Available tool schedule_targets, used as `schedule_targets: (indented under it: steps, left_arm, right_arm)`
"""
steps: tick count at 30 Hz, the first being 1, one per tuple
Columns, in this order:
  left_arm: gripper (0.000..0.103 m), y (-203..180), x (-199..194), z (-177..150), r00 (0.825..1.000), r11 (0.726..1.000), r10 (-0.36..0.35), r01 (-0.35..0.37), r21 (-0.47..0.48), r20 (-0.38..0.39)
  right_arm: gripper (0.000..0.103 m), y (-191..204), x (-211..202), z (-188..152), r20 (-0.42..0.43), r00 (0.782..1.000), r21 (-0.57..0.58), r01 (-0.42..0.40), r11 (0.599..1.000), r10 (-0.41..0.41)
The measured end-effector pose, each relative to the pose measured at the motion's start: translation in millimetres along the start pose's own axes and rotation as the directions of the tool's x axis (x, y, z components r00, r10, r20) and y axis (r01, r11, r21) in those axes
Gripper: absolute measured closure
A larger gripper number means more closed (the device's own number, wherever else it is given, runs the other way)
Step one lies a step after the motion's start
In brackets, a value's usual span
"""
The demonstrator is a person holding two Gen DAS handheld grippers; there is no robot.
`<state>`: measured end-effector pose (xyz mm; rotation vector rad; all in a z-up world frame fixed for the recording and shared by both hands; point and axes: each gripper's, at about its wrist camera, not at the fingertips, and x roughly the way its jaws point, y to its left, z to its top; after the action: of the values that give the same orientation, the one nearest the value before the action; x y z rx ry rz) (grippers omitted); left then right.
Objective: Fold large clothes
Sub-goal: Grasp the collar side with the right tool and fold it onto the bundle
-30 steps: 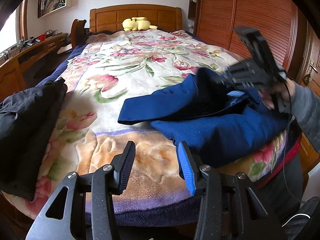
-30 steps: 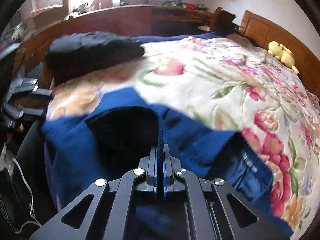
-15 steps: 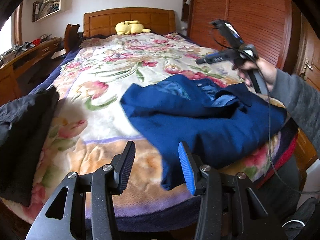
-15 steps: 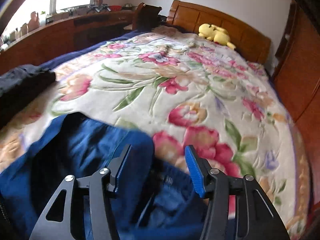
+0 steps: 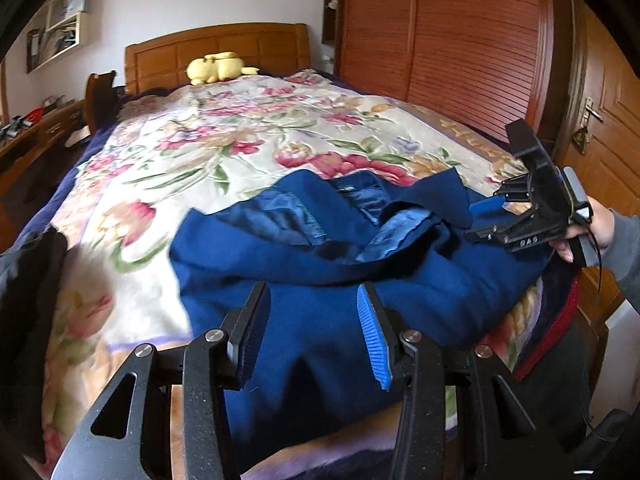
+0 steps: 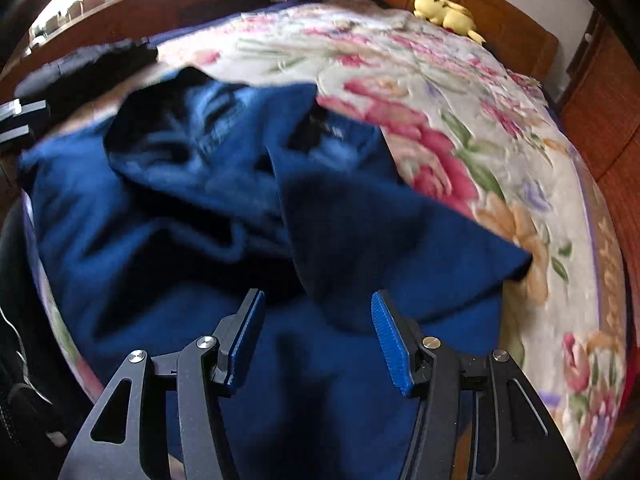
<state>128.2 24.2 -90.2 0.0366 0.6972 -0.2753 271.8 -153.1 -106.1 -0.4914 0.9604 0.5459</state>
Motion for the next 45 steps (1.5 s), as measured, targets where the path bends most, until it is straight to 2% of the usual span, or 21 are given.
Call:
schedule_targets:
  steps: [3, 5, 6, 7, 8, 10, 13, 19, 21, 22, 23, 24, 25, 26, 27, 33, 35, 40, 45]
  left_arm:
    - [0.057, -7.7, 6.0, 4.6, 1.0, 1.0, -0.011, 0.011, 0.016, -0.007]
    - [0.057, -12.2, 6.1, 6.7, 1.0, 1.0, -0.017, 0.017, 0.019, -0.005]
    - [0.057, -13.3, 6.1, 6.7, 1.0, 1.0, -0.017, 0.017, 0.019, -0.005]
    - [0.057, -13.4, 5.1, 6.6, 1.0, 1.0, -0.017, 0.017, 0.016, -0.004]
    - [0.057, -12.9, 3.5, 5.7, 1.0, 1.0, -0.02, 0.02, 0.011, -0.002]
    - [0.057, -12.2, 2.2, 3.7, 1.0, 1.0, -0.021, 0.021, 0.006, -0.003]
    - [0.057, -10.2, 2.1, -0.3, 1.0, 1.0, -0.014, 0.015, 0.007, -0.011]
    - [0.057, -4.6, 0.2, -6.0, 1.0, 1.0, 0.004, -0.004, -0.009, -0.016]
    - [0.057, -1.2, -2.3, -8.2, 1.0, 1.0, 0.006, -0.006, -0.018, -0.014]
    - [0.057, 0.0, -3.8, -9.5, 1.0, 1.0, 0.006, -0.006, -0.022, -0.013]
    - [0.057, 0.9, -5.1, -11.0, 1.0, 1.0, 0.007, -0.007, -0.025, -0.013]
    - [0.057, 1.0, -6.0, -12.2, 1.0, 1.0, 0.008, -0.008, -0.025, -0.013]
    - [0.057, 1.2, -5.4, -12.4, 1.0, 1.0, 0.008, -0.009, -0.025, -0.013]
    - [0.057, 1.4, -5.6, -13.4, 1.0, 1.0, 0.009, -0.009, -0.024, -0.014]
    - [0.057, 1.5, -5.4, -14.0, 1.0, 1.0, 0.009, -0.009, -0.024, -0.013]
    - [0.057, 6.7, -2.4, -15.6, 1.0, 0.999, 0.014, -0.015, -0.041, -0.015]
    - [0.057, 10.2, -2.1, -17.5, 1.0, 0.998, 0.019, -0.02, -0.053, -0.017]
    - [0.057, 15.4, -5.4, -21.4, 0.999, 0.997, 0.035, -0.036, -0.067, -0.022]
    - [0.057, 20.5, -8.9, -24.9, 0.999, 0.996, 0.045, -0.047, -0.075, -0.025]
  right_arm:
    - [0.046, 3.7, 2.8, -0.3, -0.053, 0.998, -0.011, 0.034, 0.999, -0.034]
    - [0.049, 2.4, 5.5, 5.1, -0.049, 0.996, -0.022, 0.077, 0.997, -0.078]
    - [0.056, 0.8, 8.4, 10.3, -0.043, 0.993, -0.037, 0.105, 0.994, -0.106]
    - [0.08, -0.7, 11.2, 14.1, -0.045, 0.992, -0.048, 0.112, 0.993, -0.114]
    - [0.099, -3.9, 14.8, 20.6, -0.05, 0.992, -0.052, 0.117, 0.992, -0.12]
    - [0.1, -6.9, 18.8, 34.1, -0.038, 0.987, -0.06, 0.154, 0.986, -0.157]
    - [0.1, -11.3, 18.5, 69.8, 0.04, 0.98, -0.054, 0.198, 0.979, -0.196]
    - [0.1, -9.4, 24.8, 161.3, 0.176, 0.958, -0.014, 0.231, 0.973, -0.225]
    - [0.096, -9.8, 30.5, 179.7, 0.177, 0.961, 0.021, 0.213, 0.977, -0.213]
    - [0.085, -10.5, 33.1, 185.4, 0.174, 0.964, 0.039, 0.198, 0.979, -0.202]
    - [0.069, -8.7, 32.4, 188.0, 0.178, 0.965, 0.049, 0.187, 0.981, -0.193]
    - [0.059, -6.8, 30.2, 187.3, 0.192, 0.965, 0.051, 0.174, 0.983, -0.181]
    - [0.045, -3.9, 27.4, 186.1, 0.213, 0.964, 0.046, 0.151, 0.987, -0.158]
    - [0.036, 0.5, 25.1, 182.1, 0.227, 0.965, 0.039, 0.126, 0.991, -0.131]
    - [0.034, 3.5, 21.4, 175.4, 0.231, 0.968, 0.031, 0.099, 0.995, -0.104]
    - [0.032, 27.6, 1.4, 120.5, 0.192, 0.977, -0.034, -0.087, 0.996, 0.092]
    - [0.032, 40.9, -1.3, 108.1, 0.183, 0.97, -0.062, -0.153, 0.986, 0.162]
    - [0.032, 65.1, -2.4, 92.7, 0.159, 0.948, -0.114, -0.26, 0.959, 0.276]
    - [0.032, 72.7, -2.1, 90.2, 0.144, 0.932, -0.14, -0.314, 0.939, 0.333]
